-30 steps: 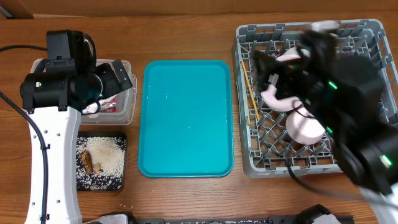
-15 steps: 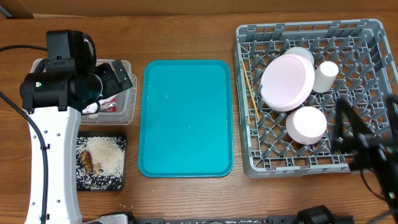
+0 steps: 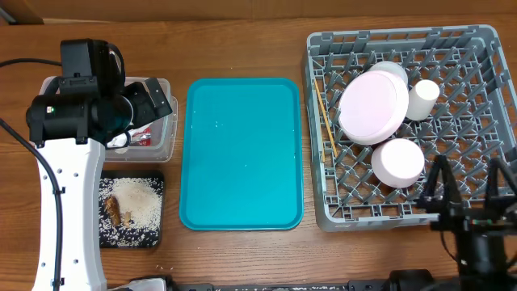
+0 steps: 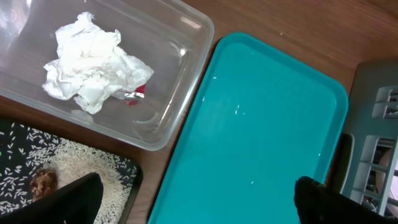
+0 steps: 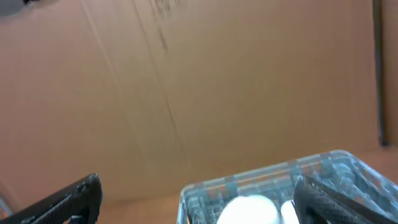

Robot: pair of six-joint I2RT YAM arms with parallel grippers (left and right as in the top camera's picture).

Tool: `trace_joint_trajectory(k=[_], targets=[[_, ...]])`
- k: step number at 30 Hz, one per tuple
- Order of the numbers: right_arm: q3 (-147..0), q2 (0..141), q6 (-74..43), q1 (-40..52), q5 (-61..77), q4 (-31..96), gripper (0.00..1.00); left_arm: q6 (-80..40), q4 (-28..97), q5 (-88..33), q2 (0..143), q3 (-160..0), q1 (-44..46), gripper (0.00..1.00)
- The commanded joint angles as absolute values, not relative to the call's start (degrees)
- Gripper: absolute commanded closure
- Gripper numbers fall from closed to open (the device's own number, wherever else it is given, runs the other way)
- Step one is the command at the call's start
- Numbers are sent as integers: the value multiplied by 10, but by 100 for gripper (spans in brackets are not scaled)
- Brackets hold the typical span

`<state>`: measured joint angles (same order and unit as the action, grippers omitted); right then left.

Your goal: Sort waste into correct bins and load items into the dishwasher

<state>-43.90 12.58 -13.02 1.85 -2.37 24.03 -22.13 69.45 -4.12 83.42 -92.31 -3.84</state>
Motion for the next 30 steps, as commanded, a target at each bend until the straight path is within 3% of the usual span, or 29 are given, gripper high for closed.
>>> trace_joint_trajectory(k=[1,5,19,30], targets=[[-338,86,-156,12,-18,148,0,-225,694,-41,832,-931,-34,0],[-229,58,-166,12,-18,34,0,-225,694,-41,833,-931,-34,0],[-5,2,-185,1,-23,-58,0,-225,694,-41,832,-931,-34,0],[-4,2,-130,1,-24,46,0,-225,694,-41,832,-931,-34,0]])
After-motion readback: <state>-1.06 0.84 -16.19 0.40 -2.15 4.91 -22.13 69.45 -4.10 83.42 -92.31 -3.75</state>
